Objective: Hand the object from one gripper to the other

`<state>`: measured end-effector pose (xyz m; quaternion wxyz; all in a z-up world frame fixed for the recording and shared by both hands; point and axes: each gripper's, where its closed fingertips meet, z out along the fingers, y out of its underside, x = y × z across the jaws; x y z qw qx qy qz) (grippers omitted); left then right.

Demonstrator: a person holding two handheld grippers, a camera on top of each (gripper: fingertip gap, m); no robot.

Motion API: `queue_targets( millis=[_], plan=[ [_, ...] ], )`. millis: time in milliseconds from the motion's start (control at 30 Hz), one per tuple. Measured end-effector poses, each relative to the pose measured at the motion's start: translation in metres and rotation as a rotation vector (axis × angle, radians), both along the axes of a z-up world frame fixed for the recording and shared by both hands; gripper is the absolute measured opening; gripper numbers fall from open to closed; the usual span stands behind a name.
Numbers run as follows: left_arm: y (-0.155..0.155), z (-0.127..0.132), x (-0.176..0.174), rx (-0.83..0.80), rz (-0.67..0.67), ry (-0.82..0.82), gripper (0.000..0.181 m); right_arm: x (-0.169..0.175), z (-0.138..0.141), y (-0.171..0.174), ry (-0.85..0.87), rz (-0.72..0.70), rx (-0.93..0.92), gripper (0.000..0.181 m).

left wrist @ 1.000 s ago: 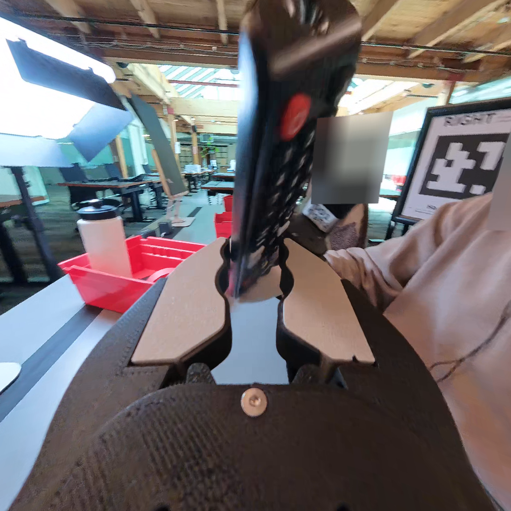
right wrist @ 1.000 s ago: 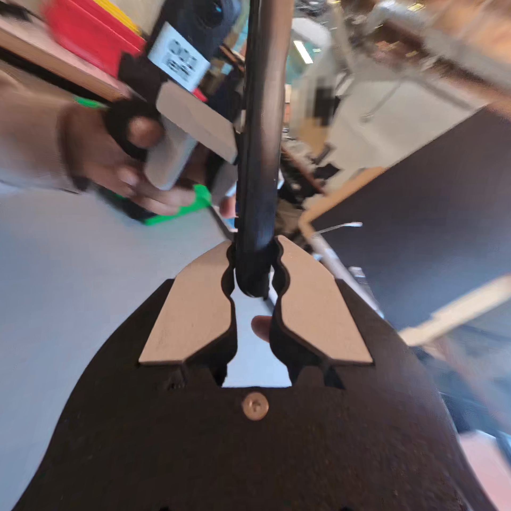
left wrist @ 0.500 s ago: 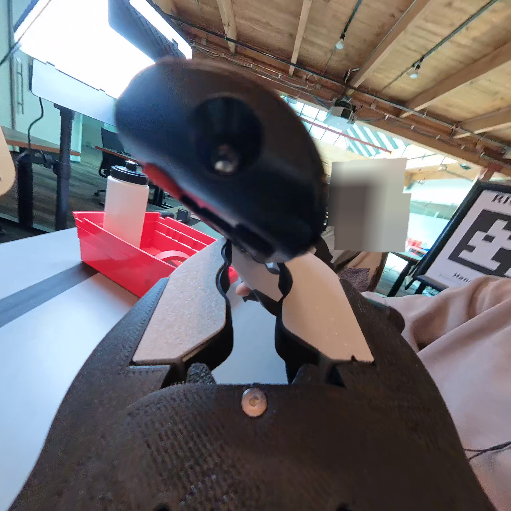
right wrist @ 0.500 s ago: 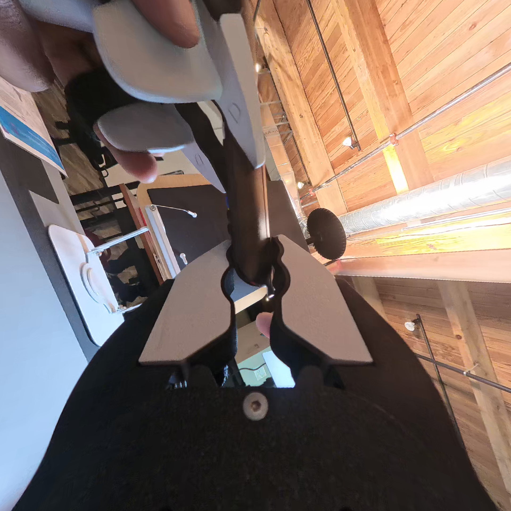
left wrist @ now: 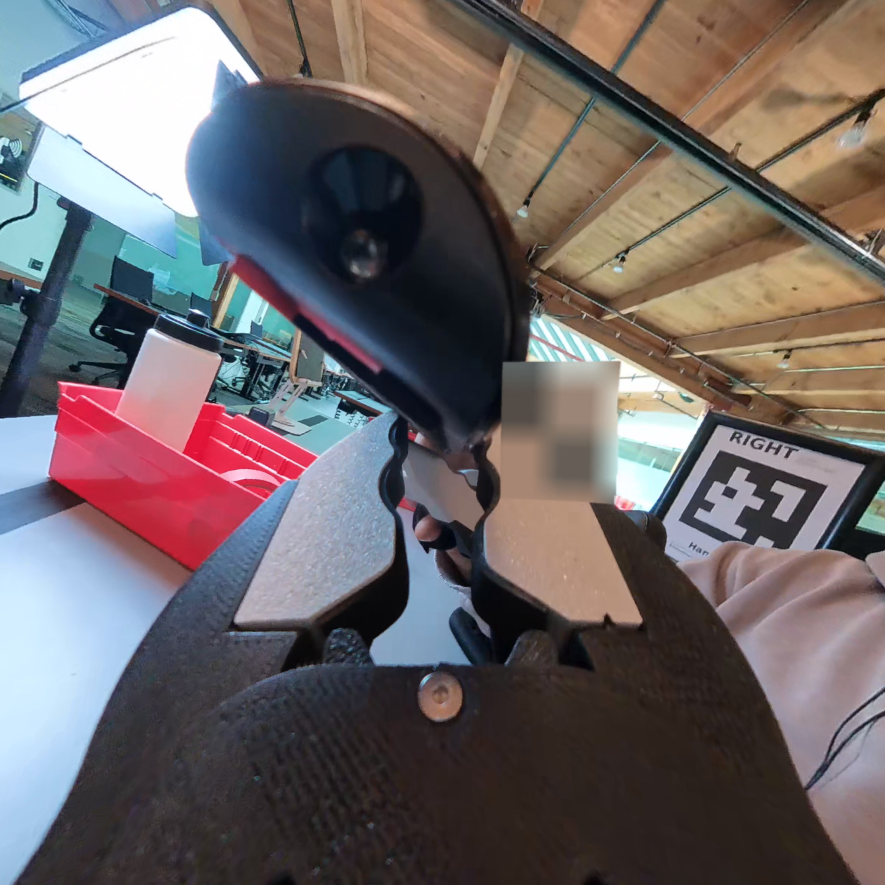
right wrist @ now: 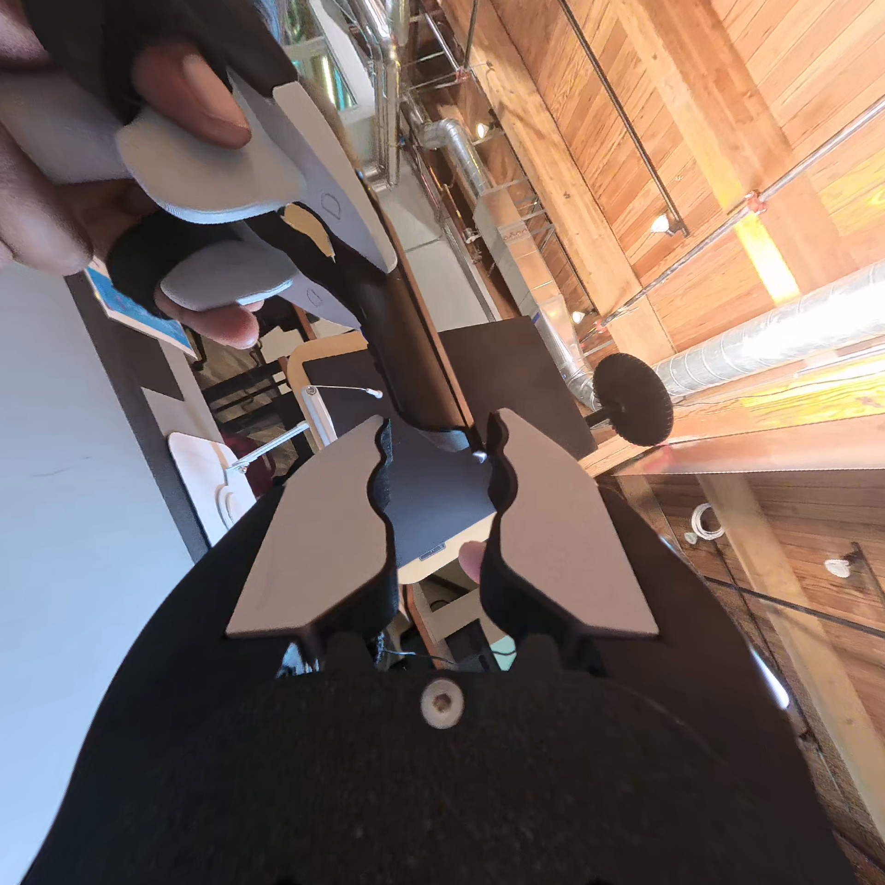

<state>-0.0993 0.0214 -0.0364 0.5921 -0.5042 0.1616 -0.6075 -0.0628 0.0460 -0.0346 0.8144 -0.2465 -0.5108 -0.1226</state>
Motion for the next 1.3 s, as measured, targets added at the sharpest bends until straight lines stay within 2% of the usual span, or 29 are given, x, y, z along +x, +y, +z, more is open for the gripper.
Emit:
queue_targets(
  millis=[100,333,467,667,800,967,1100,1200,1300],
  plan=[
    [0.001,-0.003,0.001,-0.019,-0.008,0.0,0.027,-0.001,-0.002,0.0,-0.034,-0.008,0.03,0.036],
    [0.006,-0.002,-0.01,-0.043,0.01,-0.04,0.026,0.003,-0.004,0.002,-0.07,0.08,-0.082,0.039],
    [0.003,-0.008,0.008,-0.066,-0.029,0.001,0.026,-0.018,-0.021,-0.018,-0.109,0.172,-0.127,0.038],
    [-0.005,-0.006,0.022,-0.033,-0.051,0.042,0.024,-0.014,-0.013,-0.02,-0.06,0.205,-0.15,0.04],
    [-0.008,-0.004,0.02,-0.014,-0.052,0.073,0.024,-0.015,-0.017,-0.024,-0.096,0.253,-0.189,0.045],
    [-0.007,-0.005,0.01,0.002,-0.056,0.117,0.024,-0.01,-0.022,-0.027,-0.166,0.37,-0.405,0.052],
    [-0.013,-0.006,0.005,0.034,-0.117,0.131,0.024,-0.003,-0.033,-0.031,-0.238,0.518,-0.74,0.053],
    [-0.021,-0.007,0.007,0.054,-0.171,0.156,0.024,0.008,-0.037,-0.044,-0.303,0.646,-0.853,0.051],
    [-0.035,-0.012,0.015,0.081,-0.265,0.227,0.024,0.017,-0.037,-0.05,-0.347,0.696,-0.905,0.048]
  ],
)
